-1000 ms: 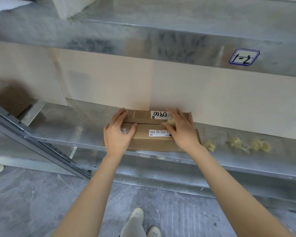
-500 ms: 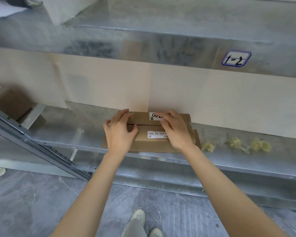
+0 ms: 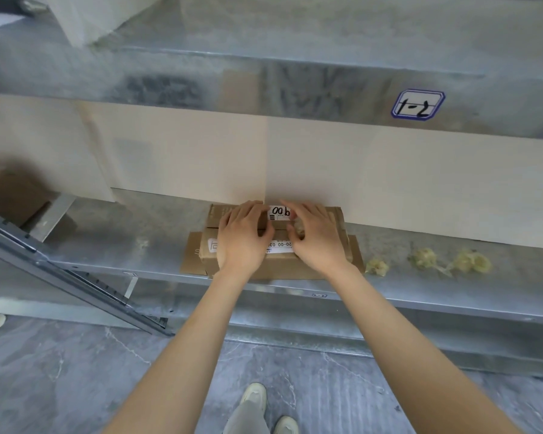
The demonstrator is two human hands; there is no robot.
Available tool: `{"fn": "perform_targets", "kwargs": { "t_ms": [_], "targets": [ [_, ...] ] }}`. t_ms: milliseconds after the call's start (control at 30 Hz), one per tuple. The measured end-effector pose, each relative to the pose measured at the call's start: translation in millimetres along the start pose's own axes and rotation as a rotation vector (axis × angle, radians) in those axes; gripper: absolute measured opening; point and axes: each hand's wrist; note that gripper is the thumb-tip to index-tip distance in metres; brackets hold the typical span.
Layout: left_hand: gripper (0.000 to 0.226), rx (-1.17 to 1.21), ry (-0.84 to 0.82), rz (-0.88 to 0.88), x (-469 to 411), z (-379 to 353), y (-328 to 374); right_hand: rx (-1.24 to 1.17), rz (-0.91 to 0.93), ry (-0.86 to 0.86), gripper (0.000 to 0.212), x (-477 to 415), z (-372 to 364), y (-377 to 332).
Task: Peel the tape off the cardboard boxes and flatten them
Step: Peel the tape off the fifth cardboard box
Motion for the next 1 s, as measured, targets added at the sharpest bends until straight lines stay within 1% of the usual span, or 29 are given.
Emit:
{"fn": "perform_targets", "kwargs": {
  "t_ms": [200, 300, 367, 567, 700, 800, 900, 1000],
  "targets": [
    [0.025, 0.001, 0.027, -0.004, 0.6, -0.3, 0.5, 0.009, 0.013, -0.056, 0.035, 0.2, 4.7, 0.9],
    [0.024, 0.002, 0.041, 0.000, 0.8, -1.1, 0.9, 0.056, 0.025, -0.100, 0.031, 1.4, 11.4, 3.3],
    [0.023, 0.001, 0.050, 0.004, 0.9, -1.5, 1.0, 0.073, 0.001, -0.102, 0.029, 5.0, 18.7, 14.0],
    [0.020, -0.005, 0.067, 0.007, 0.2, -2.4, 2.0, 0.030, -0.153, -0.005, 0.027, 24.6, 49.2, 59.6],
    [0.019, -0.005, 0.081, 0.001, 1.0, -2.7, 1.4, 0.000, -0.181, 0.047, 0.023, 29.2, 47.6, 58.3],
    [0.019, -0.006, 0.081, -0.002, 0.9, -2.4, 2.0, 0.071, -0.177, 0.077, 0.019, 28.3, 46.8, 54.5],
    [0.019, -0.008, 0.078, 0.002, 0.6, -3.1, 1.8, 0.145, -0.159, 0.155, 0.010, 23.9, 49.9, 48.1],
    [0.019, -0.008, 0.083, -0.003, 0.8, -2.9, 1.8, 0.210, -0.151, 0.194, 0.025, 17.7, 52.3, 40.3]
  ]
}}
Point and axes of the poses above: each hand's wrist, its own x-axis away from the middle knuckle, its own z-axis out of the back of the hand, y = z × x, and after that the axes turned 2 degrees about -y, right-handed
